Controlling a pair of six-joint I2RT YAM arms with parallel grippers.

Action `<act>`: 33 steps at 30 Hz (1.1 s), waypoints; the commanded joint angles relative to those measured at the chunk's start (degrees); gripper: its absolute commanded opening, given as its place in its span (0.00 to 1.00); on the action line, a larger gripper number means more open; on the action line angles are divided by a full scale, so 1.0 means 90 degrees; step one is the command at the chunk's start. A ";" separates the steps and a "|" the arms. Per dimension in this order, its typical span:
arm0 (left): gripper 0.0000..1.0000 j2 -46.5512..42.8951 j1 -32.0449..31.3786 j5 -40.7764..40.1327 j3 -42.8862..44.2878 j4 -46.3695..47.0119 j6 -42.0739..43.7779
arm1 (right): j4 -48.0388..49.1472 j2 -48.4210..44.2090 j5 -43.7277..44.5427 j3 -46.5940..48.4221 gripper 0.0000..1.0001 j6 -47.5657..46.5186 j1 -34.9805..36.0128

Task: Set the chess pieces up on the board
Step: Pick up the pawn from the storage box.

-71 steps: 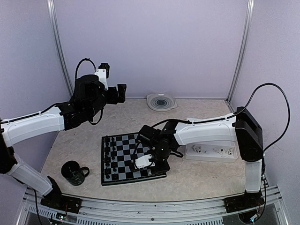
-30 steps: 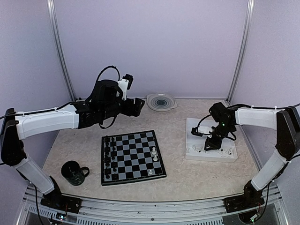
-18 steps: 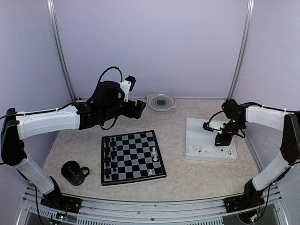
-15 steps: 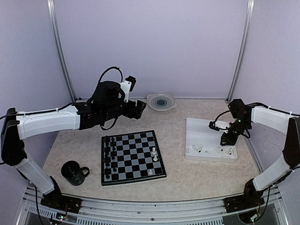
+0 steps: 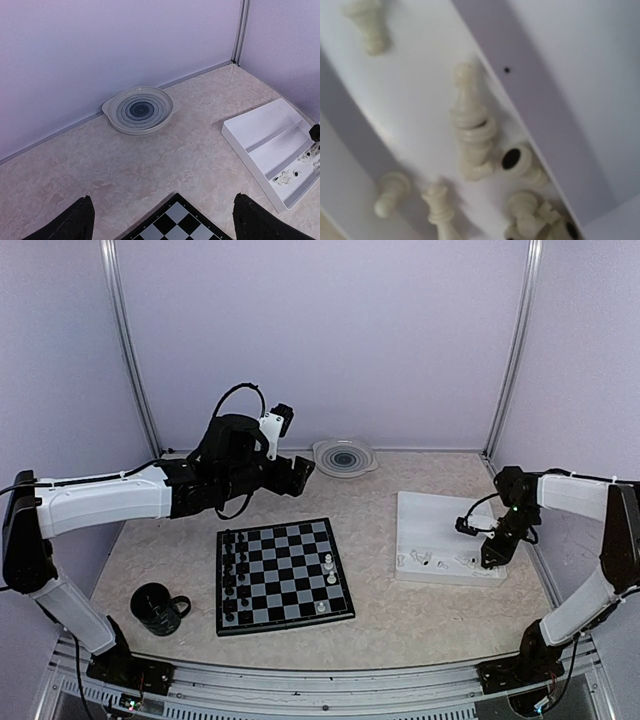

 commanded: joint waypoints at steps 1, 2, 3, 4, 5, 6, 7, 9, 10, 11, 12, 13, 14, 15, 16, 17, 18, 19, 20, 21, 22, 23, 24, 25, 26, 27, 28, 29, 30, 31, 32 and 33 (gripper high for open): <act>0.95 0.0039 -0.0049 -0.0059 0.0200 -0.0023 0.0094 | 0.0125 0.0156 0.0188 -0.0036 0.24 -0.0041 -0.0121; 0.95 0.0032 -0.0051 -0.0057 0.0200 -0.0025 0.0094 | 0.0153 0.0182 0.0211 -0.0036 0.25 -0.0046 -0.0137; 0.95 0.0030 -0.0051 -0.0050 0.0200 -0.0032 0.0094 | 0.0175 0.0198 0.0218 -0.0036 0.25 -0.0048 -0.0156; 0.95 0.0030 -0.0051 -0.0039 0.0199 -0.0030 0.0093 | 0.0200 0.0218 0.0211 -0.0038 0.25 -0.0062 -0.0179; 0.95 0.0030 -0.0051 -0.0030 0.0200 -0.0033 0.0092 | 0.0227 0.0228 0.0210 -0.0038 0.26 -0.0060 -0.0197; 0.95 0.0030 -0.0051 -0.0028 0.0200 -0.0024 0.0094 | 0.0263 0.0247 0.0204 -0.0037 0.26 -0.0066 -0.0209; 0.95 0.0030 -0.0058 -0.0019 0.0196 -0.0023 0.0094 | 0.0278 0.0258 0.0192 -0.0036 0.26 -0.0067 -0.0216; 0.95 0.0031 -0.0061 -0.0018 0.0199 -0.0025 0.0094 | 0.0281 0.0282 0.0147 -0.0027 0.26 -0.0075 -0.0231; 0.95 0.0030 -0.0061 -0.0018 0.0200 -0.0032 0.0087 | 0.0275 0.0290 0.0133 -0.0010 0.26 -0.0069 -0.0228; 0.95 0.0030 -0.0061 -0.0018 0.0199 -0.0032 0.0093 | 0.0249 0.0292 0.0122 0.0011 0.26 -0.0073 -0.0228; 0.95 0.0030 -0.0061 -0.0019 0.0198 -0.0033 0.0093 | 0.0228 0.0285 0.0112 0.0037 0.26 -0.0070 -0.0231; 0.95 0.0030 -0.0061 -0.0011 0.0200 -0.0033 0.0094 | 0.0228 0.0275 0.0131 0.0057 0.26 -0.0077 -0.0228; 0.95 0.0030 -0.0061 -0.0008 0.0200 -0.0033 0.0094 | 0.0236 0.0273 0.0160 0.0066 0.26 -0.0085 -0.0225; 0.96 0.0030 -0.0061 0.0000 0.0196 -0.0033 0.0089 | 0.0250 0.0283 0.0189 0.0070 0.26 -0.0092 -0.0229; 0.95 0.0030 -0.0061 0.0010 0.0200 -0.0036 0.0086 | 0.0258 0.0306 0.0207 0.0071 0.26 -0.0102 -0.0240; 0.95 0.0038 -0.0060 0.0017 0.0200 -0.0033 0.0084 | 0.0262 0.0358 0.0217 0.0076 0.26 -0.0098 -0.0240; 0.96 0.0039 -0.0070 0.0021 0.0194 -0.0033 0.0079 | 0.0285 0.0385 0.0210 0.0072 0.26 -0.0097 -0.0248; 0.96 0.0039 -0.0071 0.0016 0.0200 -0.0034 0.0086 | 0.0315 0.0446 0.0200 0.0069 0.26 -0.0090 -0.0246; 0.95 0.0039 -0.0071 0.0012 0.0200 -0.0033 0.0088 | 0.0334 0.0494 0.0180 0.0071 0.26 -0.0088 -0.0248; 0.96 0.0039 -0.0071 0.0011 0.0200 -0.0033 0.0092 | 0.0353 0.0538 0.0157 0.0078 0.26 -0.0080 -0.0246; 0.95 0.0039 -0.0071 0.0011 0.0204 -0.0033 0.0094 | 0.0369 0.0587 0.0143 0.0080 0.26 -0.0074 -0.0250; 0.95 0.0039 -0.0071 0.0011 0.0208 -0.0033 0.0094 | 0.0390 0.0623 0.0135 0.0089 0.26 -0.0069 -0.0251; 0.95 0.0044 -0.0071 0.0011 0.0203 -0.0035 0.0094 | 0.0412 0.0654 0.0131 0.0098 0.26 -0.0068 -0.0251; 0.95 0.0048 -0.0071 0.0010 0.0203 -0.0039 0.0094 | 0.0424 0.0686 0.0118 0.0113 0.26 -0.0060 -0.0250; 0.95 0.0049 -0.0066 0.0009 0.0201 -0.0033 0.0093 | 0.0421 0.0713 0.0096 0.0140 0.24 -0.0063 -0.0248; 0.96 0.0042 -0.0069 0.0004 0.0202 -0.0033 0.0092 | 0.0405 0.0731 0.0062 0.0166 0.23 -0.0050 -0.0250; 0.95 0.0048 -0.0071 0.0002 0.0204 -0.0036 0.0094 | 0.0391 0.0741 0.0040 0.0189 0.21 -0.0048 -0.0251; 0.95 0.0044 -0.0071 0.0002 0.0207 -0.0033 0.0089 | 0.0374 0.0744 0.0018 0.0204 0.20 -0.0052 -0.0256; 0.95 0.0040 -0.0071 0.0002 0.0196 -0.0034 0.0096 | 0.0356 0.0742 0.0018 0.0221 0.18 -0.0049 -0.0249; 0.95 0.0039 -0.0076 0.0002 0.0207 -0.0033 0.0098 | 0.0349 0.0736 0.0014 0.0239 0.15 -0.0048 -0.0251; 0.95 0.0044 -0.0076 0.0002 0.0208 -0.0033 0.0103 | 0.0314 0.0725 0.0013 0.0253 0.12 -0.0049 -0.0258; 0.95 0.0041 -0.0073 0.0002 0.0207 -0.0033 0.0104 | 0.0280 0.0709 0.0018 0.0270 0.09 -0.0048 -0.0252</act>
